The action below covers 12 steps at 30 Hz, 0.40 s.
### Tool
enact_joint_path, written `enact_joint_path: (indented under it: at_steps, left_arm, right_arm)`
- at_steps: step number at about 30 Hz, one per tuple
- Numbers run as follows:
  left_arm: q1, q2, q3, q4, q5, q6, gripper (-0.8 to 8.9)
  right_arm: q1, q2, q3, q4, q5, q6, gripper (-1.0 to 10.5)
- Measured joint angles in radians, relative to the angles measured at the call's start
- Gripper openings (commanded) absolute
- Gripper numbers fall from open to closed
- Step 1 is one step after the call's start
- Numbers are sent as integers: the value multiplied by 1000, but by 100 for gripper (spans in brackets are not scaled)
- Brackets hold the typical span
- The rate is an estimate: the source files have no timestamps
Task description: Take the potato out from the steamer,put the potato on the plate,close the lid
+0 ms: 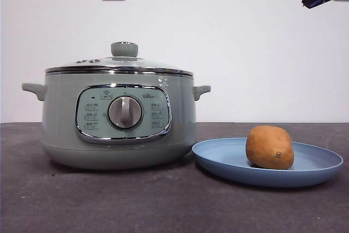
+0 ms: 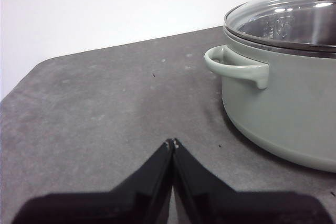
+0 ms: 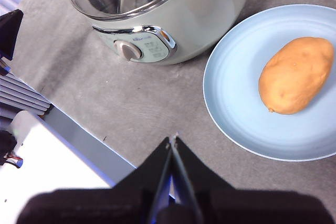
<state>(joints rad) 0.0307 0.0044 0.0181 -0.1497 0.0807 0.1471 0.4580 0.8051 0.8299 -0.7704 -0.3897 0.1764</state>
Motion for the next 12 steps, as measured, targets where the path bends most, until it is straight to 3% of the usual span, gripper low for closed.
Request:
enact_joint_path:
  at_steps: [12]
  left_arm:
    - [0, 0, 0, -29, 0, -3, -4]
  right_arm:
    - [0, 0, 0, 0, 0, 0, 1]
